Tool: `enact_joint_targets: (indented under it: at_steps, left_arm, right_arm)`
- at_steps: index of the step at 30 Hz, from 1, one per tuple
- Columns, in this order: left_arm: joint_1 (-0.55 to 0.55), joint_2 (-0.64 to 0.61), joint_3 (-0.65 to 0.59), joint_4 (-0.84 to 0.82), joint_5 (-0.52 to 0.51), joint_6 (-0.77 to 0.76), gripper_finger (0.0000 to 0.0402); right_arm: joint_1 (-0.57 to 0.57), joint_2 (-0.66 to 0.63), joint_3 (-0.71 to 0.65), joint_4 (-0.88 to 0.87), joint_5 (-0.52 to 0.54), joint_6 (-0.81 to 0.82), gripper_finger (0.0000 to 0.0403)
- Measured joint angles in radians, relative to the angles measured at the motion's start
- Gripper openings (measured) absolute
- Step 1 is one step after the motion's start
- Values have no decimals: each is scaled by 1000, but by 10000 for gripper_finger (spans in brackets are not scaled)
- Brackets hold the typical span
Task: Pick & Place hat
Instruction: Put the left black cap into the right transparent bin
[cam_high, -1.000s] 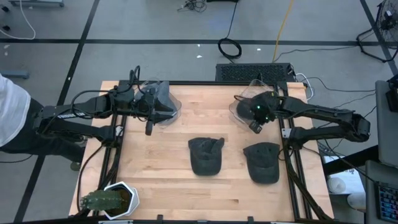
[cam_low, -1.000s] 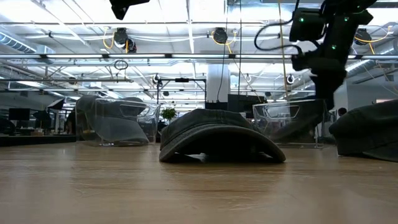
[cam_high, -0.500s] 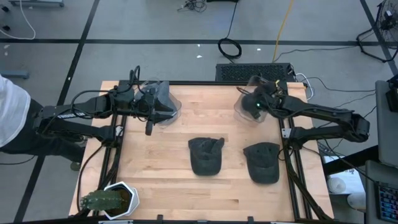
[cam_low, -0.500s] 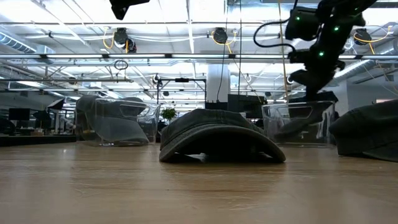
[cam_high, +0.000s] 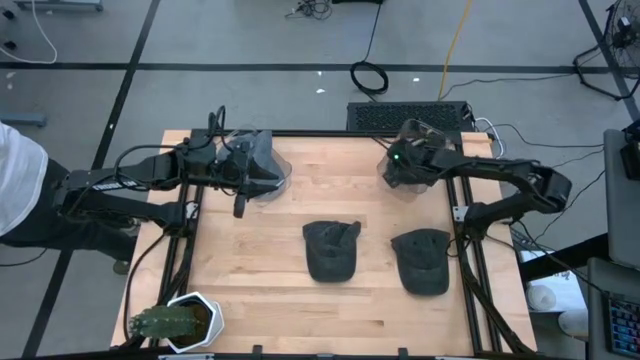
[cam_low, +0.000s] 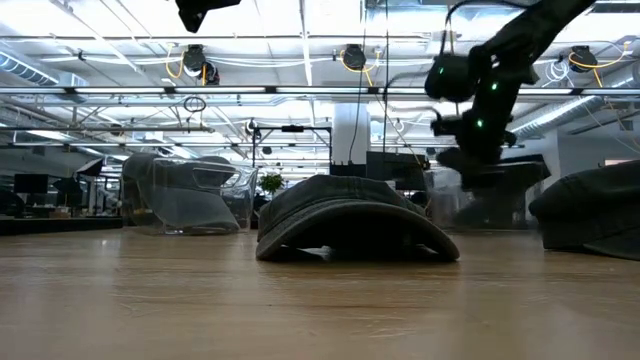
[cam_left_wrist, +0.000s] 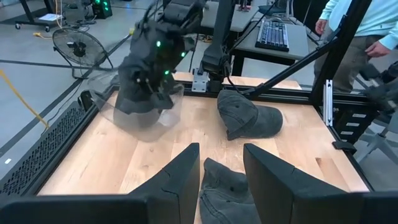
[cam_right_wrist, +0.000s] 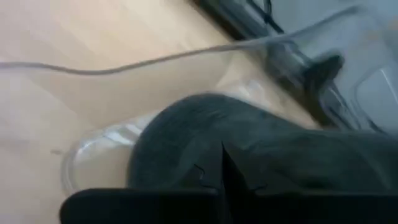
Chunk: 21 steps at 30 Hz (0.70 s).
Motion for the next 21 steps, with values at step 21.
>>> enact_joint_targets:
  at_steps: [21]
  left_arm:
    - [-1, 0, 0, -26, 0, 16, 131]
  right_arm:
    - [80, -375, -5, -32, -11, -118, 24]
